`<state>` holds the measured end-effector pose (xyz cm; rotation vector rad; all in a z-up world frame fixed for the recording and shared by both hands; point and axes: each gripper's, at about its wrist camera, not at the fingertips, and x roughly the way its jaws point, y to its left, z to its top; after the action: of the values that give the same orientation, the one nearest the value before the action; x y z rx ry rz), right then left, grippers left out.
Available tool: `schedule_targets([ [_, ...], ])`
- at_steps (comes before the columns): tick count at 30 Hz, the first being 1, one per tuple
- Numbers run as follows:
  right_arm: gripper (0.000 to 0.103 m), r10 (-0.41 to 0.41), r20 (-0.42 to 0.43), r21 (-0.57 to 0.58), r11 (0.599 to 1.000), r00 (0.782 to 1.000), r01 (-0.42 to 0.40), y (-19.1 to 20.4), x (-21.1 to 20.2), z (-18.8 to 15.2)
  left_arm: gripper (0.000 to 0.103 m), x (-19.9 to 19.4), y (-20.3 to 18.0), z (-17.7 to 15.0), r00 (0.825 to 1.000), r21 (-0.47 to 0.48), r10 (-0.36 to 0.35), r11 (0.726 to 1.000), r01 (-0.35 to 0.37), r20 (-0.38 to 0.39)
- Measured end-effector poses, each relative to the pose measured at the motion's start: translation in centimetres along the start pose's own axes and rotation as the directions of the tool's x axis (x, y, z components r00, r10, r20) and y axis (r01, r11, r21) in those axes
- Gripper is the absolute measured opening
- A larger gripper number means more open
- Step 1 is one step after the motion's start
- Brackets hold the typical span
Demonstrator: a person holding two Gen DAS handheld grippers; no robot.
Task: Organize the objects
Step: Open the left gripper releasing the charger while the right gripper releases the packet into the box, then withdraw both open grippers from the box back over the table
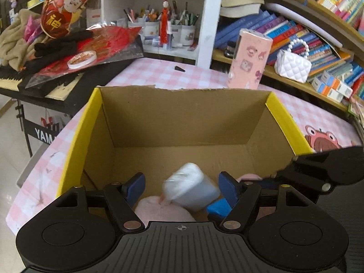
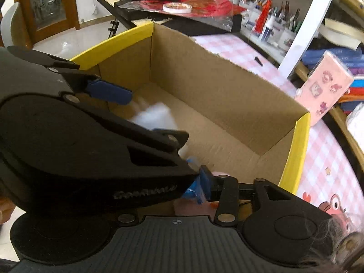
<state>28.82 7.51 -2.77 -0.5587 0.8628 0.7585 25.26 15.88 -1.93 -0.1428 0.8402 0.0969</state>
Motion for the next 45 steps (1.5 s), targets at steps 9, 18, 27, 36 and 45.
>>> schedule_targets([
  [9, 0.059, -0.09, 0.202, 0.079, 0.994, 0.975, 0.076, 0.1, -4.3, -1.9, 0.088, -5.4, -0.1, -0.8, 0.974, -0.005, -0.007, 1.0, 0.008, 0.225],
  [18, 0.059, -0.236, 0.36, 0.314, 0.942, 0.903, 0.12, 0.3, -11.2, -5.6, 0.092, -12.0, 0.7, -3.3, 0.922, -0.075, 0.013, 0.997, 0.017, 0.386],
  [27, 0.058, -0.319, 0.324, 0.508, 0.853, 0.891, 0.121, 3.1, -14.0, -10.6, 0.094, -15.0, 1.5, -8.3, 0.931, -0.11, 0.059, 0.994, -0.021, 0.36],
  [36, 0.059, -0.397, 0.177, 0.546, 0.801, 0.901, 0.245, 7.9, -13.9, -15.8, 0.094, -16.0, 0.9, -13.7, 0.958, -0.081, 0.071, 0.995, -0.051, 0.278],
  [45, 0.064, -0.419, 0.13, 0.561, 0.779, 0.899, 0.282, 11.1, -14.7, -19.2, 0.094, -17.1, 0.3, -17.8, 0.97, -0.039, 0.053, 0.998, -0.046, 0.237],
])
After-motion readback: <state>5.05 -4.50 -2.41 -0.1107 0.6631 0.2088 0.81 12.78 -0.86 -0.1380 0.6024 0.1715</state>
